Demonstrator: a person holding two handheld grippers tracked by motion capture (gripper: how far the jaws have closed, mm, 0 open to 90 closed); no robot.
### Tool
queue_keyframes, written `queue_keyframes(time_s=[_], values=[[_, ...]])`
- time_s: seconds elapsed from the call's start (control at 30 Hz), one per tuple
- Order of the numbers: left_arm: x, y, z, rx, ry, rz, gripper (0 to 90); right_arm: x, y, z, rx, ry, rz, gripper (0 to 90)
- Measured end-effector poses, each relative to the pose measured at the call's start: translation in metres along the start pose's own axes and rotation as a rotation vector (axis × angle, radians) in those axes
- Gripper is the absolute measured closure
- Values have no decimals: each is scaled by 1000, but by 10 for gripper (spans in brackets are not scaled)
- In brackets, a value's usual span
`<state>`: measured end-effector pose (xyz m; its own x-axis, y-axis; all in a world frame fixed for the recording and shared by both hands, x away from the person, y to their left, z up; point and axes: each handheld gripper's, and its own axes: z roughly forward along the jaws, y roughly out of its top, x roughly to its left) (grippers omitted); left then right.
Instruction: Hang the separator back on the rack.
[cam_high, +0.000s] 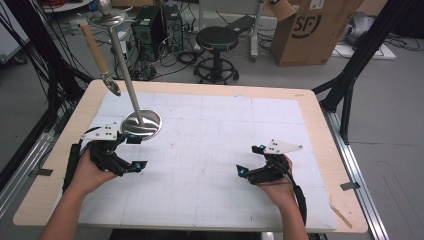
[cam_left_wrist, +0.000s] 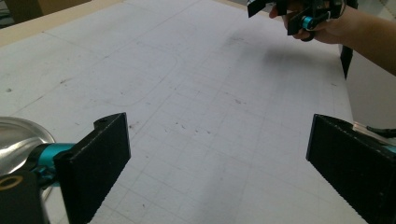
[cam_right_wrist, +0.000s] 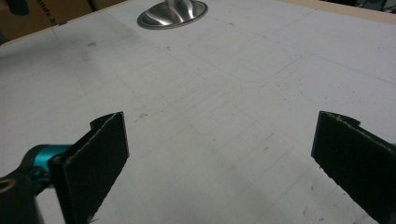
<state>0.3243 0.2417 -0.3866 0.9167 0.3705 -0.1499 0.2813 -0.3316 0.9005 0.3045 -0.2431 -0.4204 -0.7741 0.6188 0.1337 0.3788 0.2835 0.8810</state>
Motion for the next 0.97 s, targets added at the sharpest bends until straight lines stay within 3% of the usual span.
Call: queue_keyframes(time_s=[0.97], values=[[0,-2,0,-21,-14,-9,69,2,-1,1,16,-3,-1,26]])
